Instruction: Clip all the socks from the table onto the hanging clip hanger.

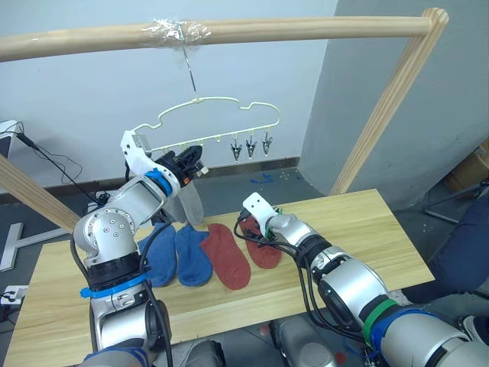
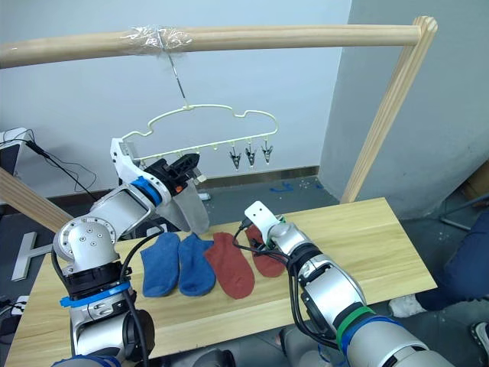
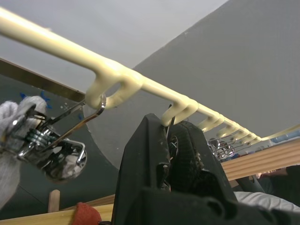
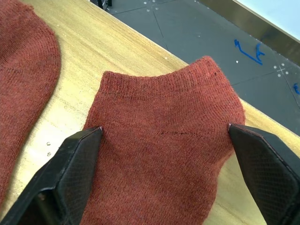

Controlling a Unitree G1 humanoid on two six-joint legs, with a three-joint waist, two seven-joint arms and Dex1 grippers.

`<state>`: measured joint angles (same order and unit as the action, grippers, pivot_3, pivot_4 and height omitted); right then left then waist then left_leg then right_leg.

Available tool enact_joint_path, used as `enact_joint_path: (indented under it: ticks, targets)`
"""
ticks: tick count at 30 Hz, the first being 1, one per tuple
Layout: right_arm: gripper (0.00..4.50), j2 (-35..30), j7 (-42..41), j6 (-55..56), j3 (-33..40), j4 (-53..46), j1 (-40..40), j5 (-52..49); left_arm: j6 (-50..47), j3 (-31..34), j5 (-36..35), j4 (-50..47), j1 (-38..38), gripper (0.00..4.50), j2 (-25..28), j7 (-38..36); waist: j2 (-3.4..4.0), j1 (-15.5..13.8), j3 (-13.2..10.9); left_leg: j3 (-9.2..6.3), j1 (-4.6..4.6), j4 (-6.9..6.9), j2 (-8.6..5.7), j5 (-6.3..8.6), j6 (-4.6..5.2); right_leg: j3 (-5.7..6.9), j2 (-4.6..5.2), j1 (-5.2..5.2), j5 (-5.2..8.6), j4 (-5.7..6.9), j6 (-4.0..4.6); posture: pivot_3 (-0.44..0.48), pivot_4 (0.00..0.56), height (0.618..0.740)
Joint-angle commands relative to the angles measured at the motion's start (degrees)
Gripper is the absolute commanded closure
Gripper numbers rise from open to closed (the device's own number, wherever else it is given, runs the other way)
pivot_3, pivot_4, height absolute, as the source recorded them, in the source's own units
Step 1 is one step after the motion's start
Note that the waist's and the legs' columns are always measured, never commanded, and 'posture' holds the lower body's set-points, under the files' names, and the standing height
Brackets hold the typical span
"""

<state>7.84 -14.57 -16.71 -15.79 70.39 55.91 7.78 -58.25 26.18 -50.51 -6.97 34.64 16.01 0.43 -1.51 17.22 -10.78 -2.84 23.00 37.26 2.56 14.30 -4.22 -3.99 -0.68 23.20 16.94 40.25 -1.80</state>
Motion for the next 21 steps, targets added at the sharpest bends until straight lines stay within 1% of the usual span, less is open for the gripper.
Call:
enact_joint_path:
  ticks: [1,3,4,5,9,10,11,16,21]
  targets:
    - [0.9,1.9,0.2,0.2,1.0,0.2,1.3,0.5,1.3,0.0,-2.1,-5.2,1.5,4.37,0.9,-0.7,0.0,0.0,0.0,0.0,0.0,0.01,0.0,0.0,0.0,0.0,0.0,0.0,0.0,0.01,0.0,-0.25,0.137,0.74]
    - [1.64,1.9,0.2,0.2,1.2,0.2,1.2,0.6,1.4,-0.1,-2.0,-5.2,1.5,4.37,0.8,-0.8,0.0,0.0,0.0,0.0,0.0,0.02,0.0,0.0,0.0,0.0,0.0,0.0,0.0,0.03,0.0,-0.254,0.137,0.74]
    - [1.91,1.8,0.2,0.1,1.3,0.2,1.1,0.7,1.4,-0.1,-2.0,-5.2,1.5,4.37,0.8,-0.8,0.0,0.0,0.0,0.0,0.0,0.03,0.0,0.0,0.0,0.0,0.0,0.0,0.0,0.04,0.0,-0.254,0.137,0.74]
    - [2.41,1.8,0.2,0.1,1.3,0.2,1.1,0.7,1.4,-0.1,-2.0,-5.2,1.5,4.37,0.8,-0.8,0.0,0.0,0.0,-0.01,0.0,0.04,0.0,0.0,0.0,0.0,0.0,0.0,0.0,0.06,0.0,-0.254,0.137,0.74]
    - [3.91,1.7,0.0,0.0,1.4,-0.2,0.7,1.0,1.2,0.0,-2.4,-5.1,1.4,4.37,0.7,-0.8,0.0,0.0,0.0,-0.01,0.0,0.12,0.0,0.0,0.0,0.0,0.0,0.0,0.0,0.12,0.0,-0.254,0.137,0.74]
    - [4.27,1.6,-0.1,0.0,1.3,-0.3,0.6,1.1,1.0,0.1,-2.5,-5.1,1.4,4.37,0.7,-0.9,0.0,0.0,0.0,-0.01,0.0,0.14,0.0,0.0,0.0,0.0,0.0,0.0,0.0,0.14,0.0,-0.254,0.137,0.74]
    - [4.47,1.6,-0.5,0.2,1.1,-0.7,0.6,1.2,0.9,0.2,-2.6,-5.0,1.3,4.37,0.9,-1.0,0.0,0.0,0.0,-0.01,0.01,0.2,-0.01,0.0,0.0,0.0,0.0,0.0,0.0,0.17,0.0,-0.262,0.139,0.74]
    - [4.47,1.1,-1.6,0.6,0.6,-2.6,0.6,1.8,0.4,0.8,-3.3,-4.2,1.3,4.37,1.5,-1.4,0.0,0.0,0.0,-0.02,0.04,0.54,-0.02,0.01,0.0,-0.01,-0.01,0.0,0.0,0.4,0.0,-0.267,0.14,0.74]
    - [4.47,0.6,-4.9,-1.3,0.9,-11.5,-0.3,1.2,-0.2,3.4,-6.2,-2.3,2.3,4.37,1.2,-0.4,0.0,0.1,0.0,-0.07,0.02,0.69,-0.06,0.01,0.0,0.0,-0.02,0.01,0.0,0.64,-0.01,-0.283,0.138,0.74]
